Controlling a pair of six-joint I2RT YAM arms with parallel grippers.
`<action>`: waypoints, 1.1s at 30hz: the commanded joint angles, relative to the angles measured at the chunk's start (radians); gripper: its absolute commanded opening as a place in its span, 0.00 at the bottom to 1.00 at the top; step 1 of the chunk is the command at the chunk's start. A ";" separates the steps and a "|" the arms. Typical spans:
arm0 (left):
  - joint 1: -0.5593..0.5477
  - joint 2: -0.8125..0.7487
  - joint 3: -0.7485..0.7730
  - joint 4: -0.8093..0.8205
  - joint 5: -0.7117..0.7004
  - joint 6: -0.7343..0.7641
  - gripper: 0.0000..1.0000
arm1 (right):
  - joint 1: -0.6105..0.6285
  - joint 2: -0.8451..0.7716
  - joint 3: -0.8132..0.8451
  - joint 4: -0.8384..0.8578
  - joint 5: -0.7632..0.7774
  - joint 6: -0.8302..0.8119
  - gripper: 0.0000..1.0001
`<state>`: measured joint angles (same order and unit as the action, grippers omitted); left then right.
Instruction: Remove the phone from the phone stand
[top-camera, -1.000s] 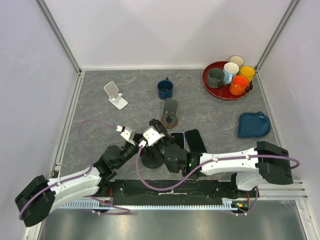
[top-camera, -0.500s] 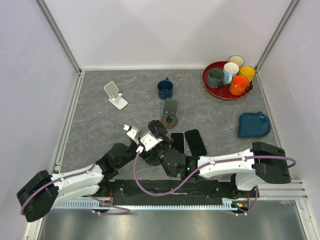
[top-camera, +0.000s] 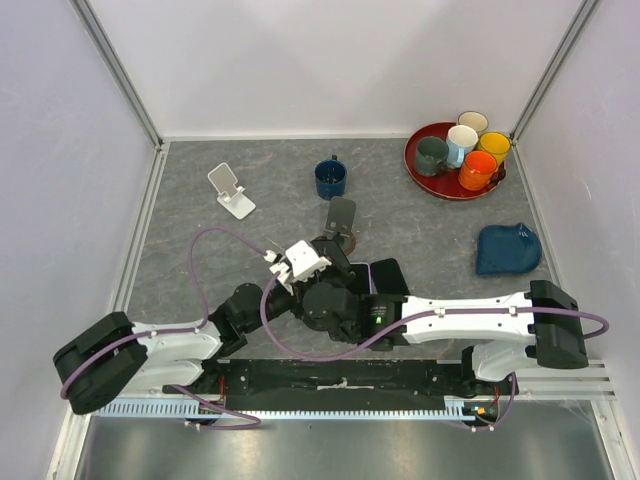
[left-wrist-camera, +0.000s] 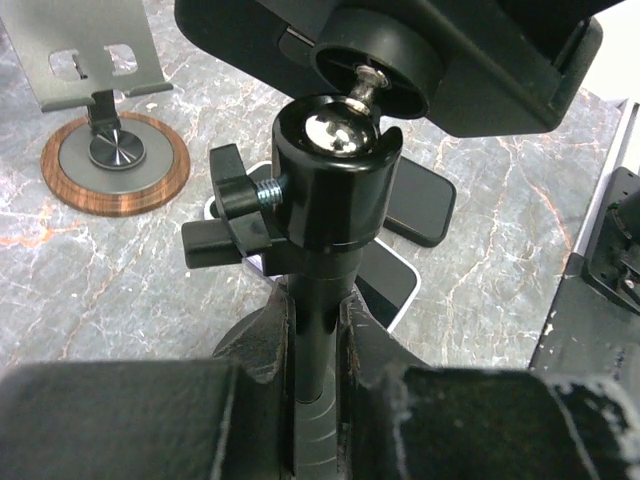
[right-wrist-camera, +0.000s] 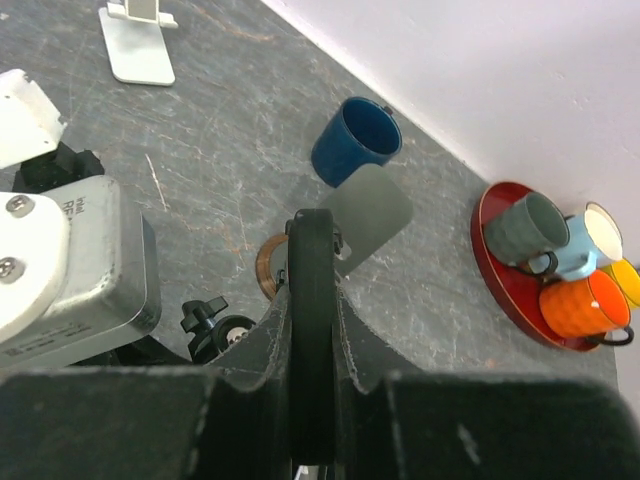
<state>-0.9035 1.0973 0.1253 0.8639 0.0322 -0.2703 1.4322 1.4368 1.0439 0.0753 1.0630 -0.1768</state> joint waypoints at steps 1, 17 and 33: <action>0.051 0.090 0.046 0.020 -0.354 0.104 0.02 | 0.070 -0.082 0.131 -0.026 -0.070 0.244 0.00; 0.049 0.030 -0.032 0.081 -0.492 0.167 0.08 | 0.050 -0.041 0.188 -0.072 -0.138 0.447 0.00; 0.051 -0.076 -0.069 0.003 -0.535 0.120 0.41 | -0.015 0.016 0.298 -0.180 -0.252 0.497 0.00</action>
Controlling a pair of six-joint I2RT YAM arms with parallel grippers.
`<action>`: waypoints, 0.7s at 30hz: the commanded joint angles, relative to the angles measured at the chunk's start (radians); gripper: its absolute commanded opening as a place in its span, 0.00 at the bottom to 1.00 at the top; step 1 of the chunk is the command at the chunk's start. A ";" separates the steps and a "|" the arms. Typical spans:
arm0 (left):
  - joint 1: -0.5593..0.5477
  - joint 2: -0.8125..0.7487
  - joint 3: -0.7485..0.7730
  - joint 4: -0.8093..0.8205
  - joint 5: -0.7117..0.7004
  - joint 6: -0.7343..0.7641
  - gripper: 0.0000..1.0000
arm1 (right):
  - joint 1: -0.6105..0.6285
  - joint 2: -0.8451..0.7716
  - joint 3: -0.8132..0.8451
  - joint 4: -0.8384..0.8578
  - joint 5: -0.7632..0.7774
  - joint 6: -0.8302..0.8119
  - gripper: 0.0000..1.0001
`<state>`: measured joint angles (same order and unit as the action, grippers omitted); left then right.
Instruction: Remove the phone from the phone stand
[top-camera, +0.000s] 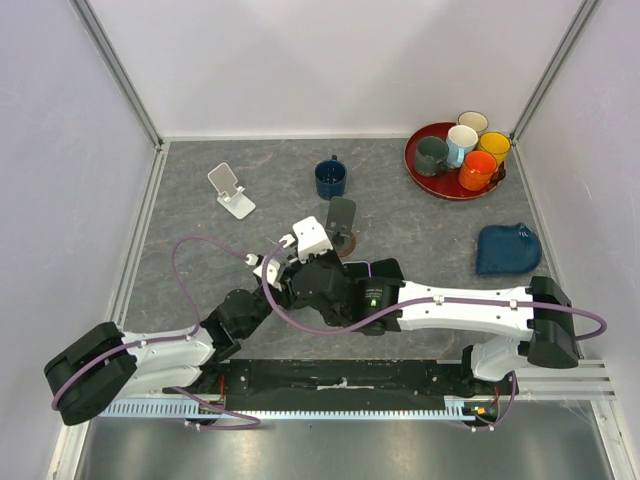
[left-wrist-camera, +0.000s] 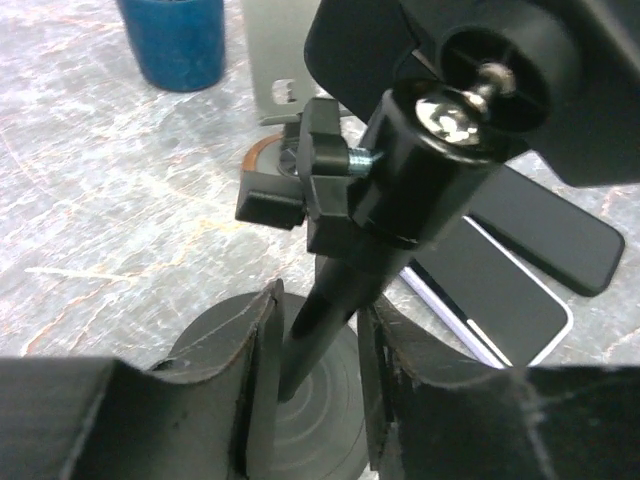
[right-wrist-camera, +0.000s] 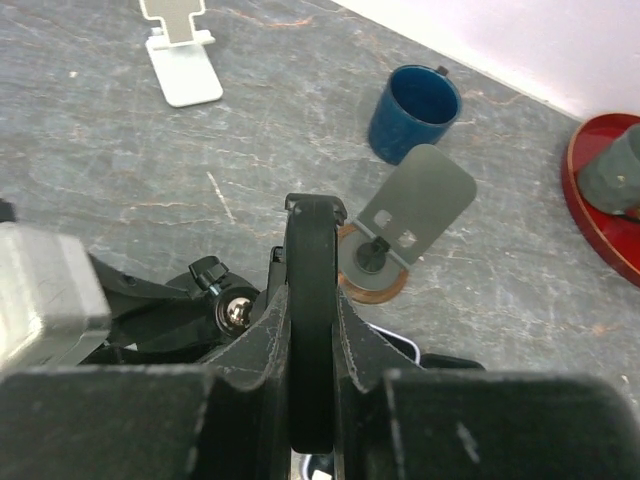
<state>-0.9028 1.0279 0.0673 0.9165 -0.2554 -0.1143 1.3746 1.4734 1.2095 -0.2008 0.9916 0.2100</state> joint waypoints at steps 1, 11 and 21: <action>0.050 -0.011 -0.006 -0.057 -0.242 -0.039 0.45 | 0.041 -0.012 0.139 0.098 -0.183 0.109 0.00; 0.050 -0.218 0.011 -0.304 -0.160 -0.199 0.58 | 0.043 0.031 0.170 0.087 -0.130 0.039 0.00; 0.048 -0.164 -0.004 -0.226 -0.099 -0.193 0.02 | 0.055 0.028 0.159 0.080 -0.154 0.015 0.11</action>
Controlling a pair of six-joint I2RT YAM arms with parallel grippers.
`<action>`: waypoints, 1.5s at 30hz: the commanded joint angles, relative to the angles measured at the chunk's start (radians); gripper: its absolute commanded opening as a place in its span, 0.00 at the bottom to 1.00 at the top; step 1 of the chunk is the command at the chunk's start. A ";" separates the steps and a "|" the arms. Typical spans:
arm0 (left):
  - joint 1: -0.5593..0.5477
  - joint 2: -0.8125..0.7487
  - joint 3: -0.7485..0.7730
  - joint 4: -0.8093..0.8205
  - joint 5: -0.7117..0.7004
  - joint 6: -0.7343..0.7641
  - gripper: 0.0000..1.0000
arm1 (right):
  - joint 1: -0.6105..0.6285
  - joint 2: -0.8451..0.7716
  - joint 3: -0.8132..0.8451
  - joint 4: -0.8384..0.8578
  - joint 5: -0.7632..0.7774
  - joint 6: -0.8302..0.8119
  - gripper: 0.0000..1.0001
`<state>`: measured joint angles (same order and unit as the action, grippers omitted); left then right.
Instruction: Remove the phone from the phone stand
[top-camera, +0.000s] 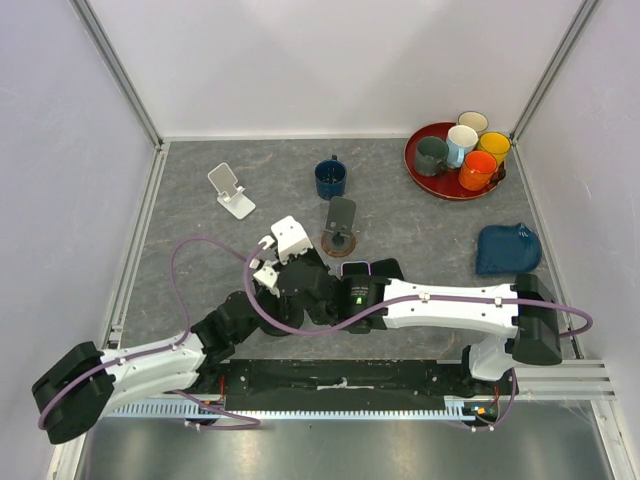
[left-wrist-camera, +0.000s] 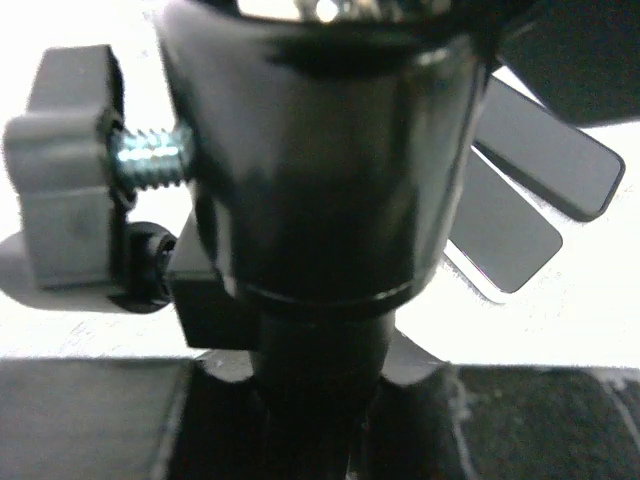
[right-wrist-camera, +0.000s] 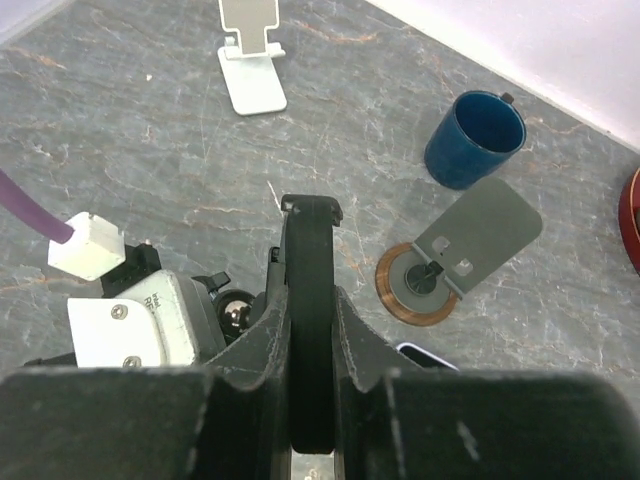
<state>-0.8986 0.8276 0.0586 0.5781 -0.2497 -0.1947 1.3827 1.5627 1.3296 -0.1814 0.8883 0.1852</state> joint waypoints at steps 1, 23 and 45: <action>0.046 0.053 0.006 0.121 -0.080 -0.107 0.02 | 0.047 -0.067 0.033 0.065 -0.055 0.042 0.15; 0.049 0.013 -0.016 0.206 0.148 0.015 0.02 | -0.203 -0.581 -0.270 0.048 -0.537 -0.095 0.98; 0.049 -0.012 -0.046 0.223 0.135 0.054 0.02 | -0.270 -0.012 0.226 -0.401 -0.578 0.037 0.77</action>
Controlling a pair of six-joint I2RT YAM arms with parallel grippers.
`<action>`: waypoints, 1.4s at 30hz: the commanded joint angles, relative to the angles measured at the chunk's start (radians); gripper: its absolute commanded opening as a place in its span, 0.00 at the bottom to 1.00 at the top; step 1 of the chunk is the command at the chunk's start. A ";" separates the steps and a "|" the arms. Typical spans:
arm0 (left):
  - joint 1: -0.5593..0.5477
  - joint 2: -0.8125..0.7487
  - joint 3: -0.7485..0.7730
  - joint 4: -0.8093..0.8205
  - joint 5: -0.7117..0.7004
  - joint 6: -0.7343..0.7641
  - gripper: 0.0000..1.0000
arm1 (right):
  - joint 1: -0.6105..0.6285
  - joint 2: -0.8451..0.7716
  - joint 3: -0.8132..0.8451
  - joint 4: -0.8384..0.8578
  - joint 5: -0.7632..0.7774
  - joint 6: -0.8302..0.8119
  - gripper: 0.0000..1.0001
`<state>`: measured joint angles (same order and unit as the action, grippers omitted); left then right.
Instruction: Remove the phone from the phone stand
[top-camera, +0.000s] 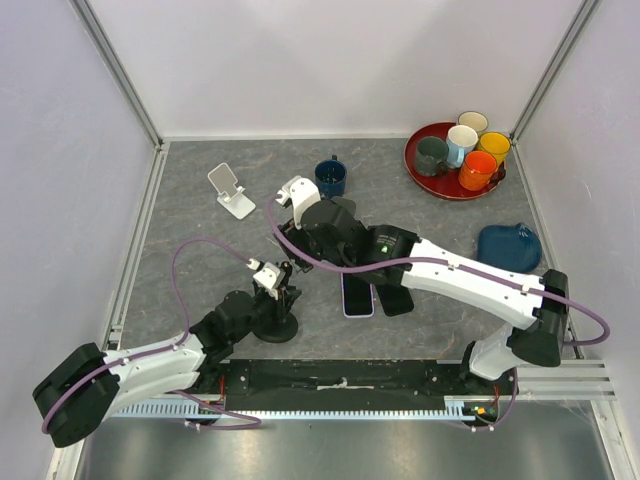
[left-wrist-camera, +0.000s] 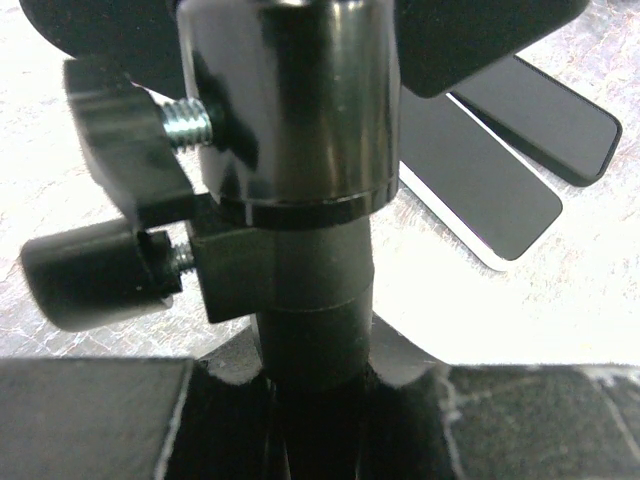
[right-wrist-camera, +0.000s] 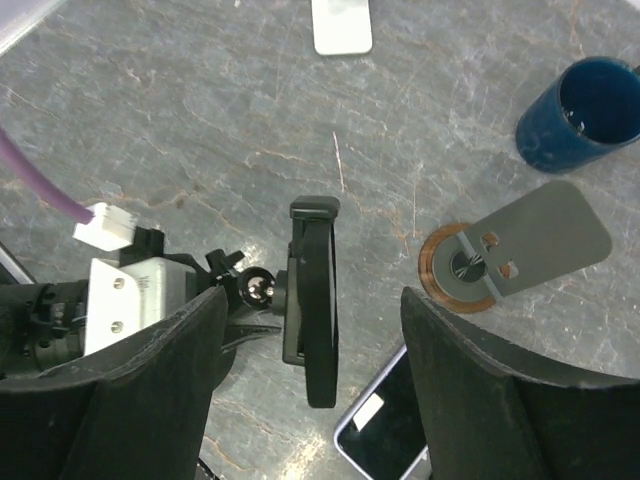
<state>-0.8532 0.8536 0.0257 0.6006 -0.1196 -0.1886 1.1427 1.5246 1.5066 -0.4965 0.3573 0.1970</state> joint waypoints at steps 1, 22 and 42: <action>0.002 -0.039 -0.013 0.202 0.005 0.049 0.02 | -0.044 0.029 0.049 -0.092 -0.061 0.025 0.75; 0.003 -0.021 -0.015 0.214 0.003 0.063 0.02 | -0.087 0.134 0.104 -0.125 -0.139 -0.014 0.09; 0.002 -0.413 0.071 -0.191 0.032 -0.144 0.78 | -0.028 -0.079 -0.138 0.033 -0.029 -0.295 0.00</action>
<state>-0.8528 0.5373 0.0402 0.5251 -0.1165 -0.2394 1.1042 1.5497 1.4384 -0.5793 0.3134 0.0212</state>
